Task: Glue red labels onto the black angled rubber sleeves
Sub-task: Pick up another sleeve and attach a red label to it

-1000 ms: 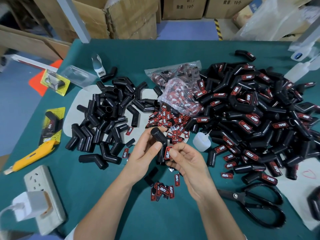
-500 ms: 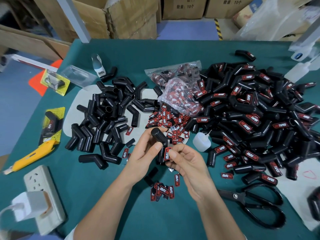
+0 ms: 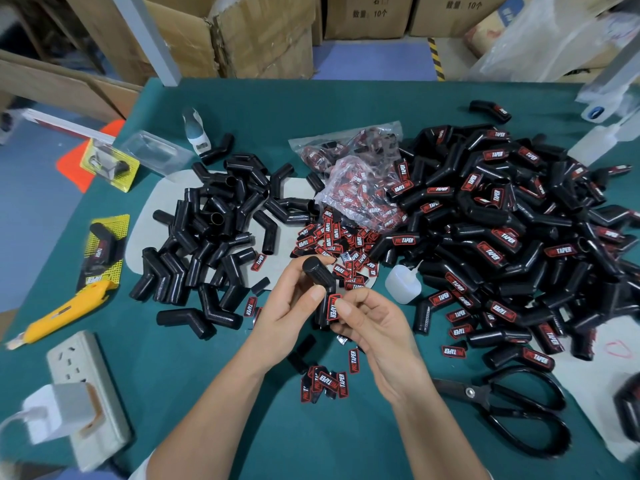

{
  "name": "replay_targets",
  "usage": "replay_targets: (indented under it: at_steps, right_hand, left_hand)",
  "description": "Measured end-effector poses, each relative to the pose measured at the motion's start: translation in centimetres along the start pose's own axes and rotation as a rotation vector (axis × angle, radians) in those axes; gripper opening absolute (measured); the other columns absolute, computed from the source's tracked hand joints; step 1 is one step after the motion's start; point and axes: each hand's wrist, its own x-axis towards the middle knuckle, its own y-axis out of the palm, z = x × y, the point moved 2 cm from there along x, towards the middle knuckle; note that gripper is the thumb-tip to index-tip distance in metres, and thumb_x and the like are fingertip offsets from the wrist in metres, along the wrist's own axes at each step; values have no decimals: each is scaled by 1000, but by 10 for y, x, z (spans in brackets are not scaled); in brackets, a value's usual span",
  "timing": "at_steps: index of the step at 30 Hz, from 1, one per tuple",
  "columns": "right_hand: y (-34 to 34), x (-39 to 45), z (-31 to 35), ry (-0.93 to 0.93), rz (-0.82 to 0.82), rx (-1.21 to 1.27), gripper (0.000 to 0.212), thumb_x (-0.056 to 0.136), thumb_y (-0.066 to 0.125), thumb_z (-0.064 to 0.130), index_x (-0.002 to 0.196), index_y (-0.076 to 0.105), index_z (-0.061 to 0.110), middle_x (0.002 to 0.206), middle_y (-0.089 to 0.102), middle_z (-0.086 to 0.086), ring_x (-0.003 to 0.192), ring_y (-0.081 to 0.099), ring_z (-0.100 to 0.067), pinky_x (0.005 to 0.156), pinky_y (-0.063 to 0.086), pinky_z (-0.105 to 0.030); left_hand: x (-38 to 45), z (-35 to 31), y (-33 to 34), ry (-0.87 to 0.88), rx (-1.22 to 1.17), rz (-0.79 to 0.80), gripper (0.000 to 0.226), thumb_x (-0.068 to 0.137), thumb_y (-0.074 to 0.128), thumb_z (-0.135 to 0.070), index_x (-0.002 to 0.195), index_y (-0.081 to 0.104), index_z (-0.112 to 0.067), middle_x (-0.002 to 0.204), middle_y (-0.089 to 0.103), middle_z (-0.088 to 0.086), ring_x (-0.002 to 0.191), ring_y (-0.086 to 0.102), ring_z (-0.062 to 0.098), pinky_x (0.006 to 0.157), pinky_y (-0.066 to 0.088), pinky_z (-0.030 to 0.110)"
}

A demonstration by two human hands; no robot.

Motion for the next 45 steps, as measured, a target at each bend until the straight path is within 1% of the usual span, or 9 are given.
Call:
replay_targets:
  at_steps: [2,6,11,19,22,26,37,42,45]
  right_hand:
    - [0,0,0,1,-4,-3,15,80,82,38,84,76,25,91,73,-3,86,67,-14,85,57,-29]
    - [0,1,-2,7,-11,1,14,79,82,37,83,76,24,92,73,-5,87,66,-17,86,57,-31]
    - [0,1,-1,4,-20,-3,15,79,82,37,83,76,25,92,73,-5,87,67,-16,86,58,-30]
    - [-1,1,-1,1,-38,-14,5,87,76,23,82,76,24,92,73,-7,87,68,-18,85,59,-30]
    - [-1,1,0,-1,-39,-20,5,87,78,25,83,76,23,93,74,-9,88,68,-19,86,59,-31]
    - [0,0,1,-9,-33,-11,13,80,81,36,83,76,24,92,74,-7,86,70,-17,85,59,-29]
    - [-1,-1,0,-24,3,2,15,83,80,37,85,75,23,93,73,-5,86,67,-14,89,56,-31]
    - [-1,-1,0,-22,-4,-16,14,83,81,38,83,75,24,93,74,-6,86,68,-15,89,56,-31]
    - [-1,-1,0,-25,-11,-27,15,83,80,38,83,75,24,91,74,-5,84,68,-14,87,57,-29]
  left_hand:
    - [0,1,0,-2,2,3,34,104,49,-5,136,53,-15,121,63,-23,109,57,-1,99,42,15]
    - [0,0,1,-7,4,4,33,103,49,-4,135,53,-14,117,63,-24,107,57,-3,97,43,14]
    - [0,-5,1,-3,-6,-3,33,103,51,-22,135,53,-17,114,62,-22,105,57,-1,96,44,14]
    - [0,-4,1,-3,-12,-5,34,102,51,-24,135,53,-16,120,63,-24,108,57,-1,98,43,14]
    - [0,-4,1,-1,-11,-4,33,103,51,-23,135,53,-17,118,63,-23,106,57,-1,97,43,14]
    - [1,-4,1,6,-7,-6,33,103,51,-23,136,53,-16,118,62,-22,108,57,-1,98,43,14]
    - [1,-3,0,14,6,-27,33,104,51,-20,137,54,-20,128,61,-24,118,57,-1,102,41,14]
    - [0,-1,0,15,20,-20,31,105,52,-12,136,53,-17,128,61,-26,115,57,-2,101,42,14]
    - [0,-2,1,19,8,-24,31,104,52,-19,135,53,-18,126,62,-24,113,58,-1,100,43,15]
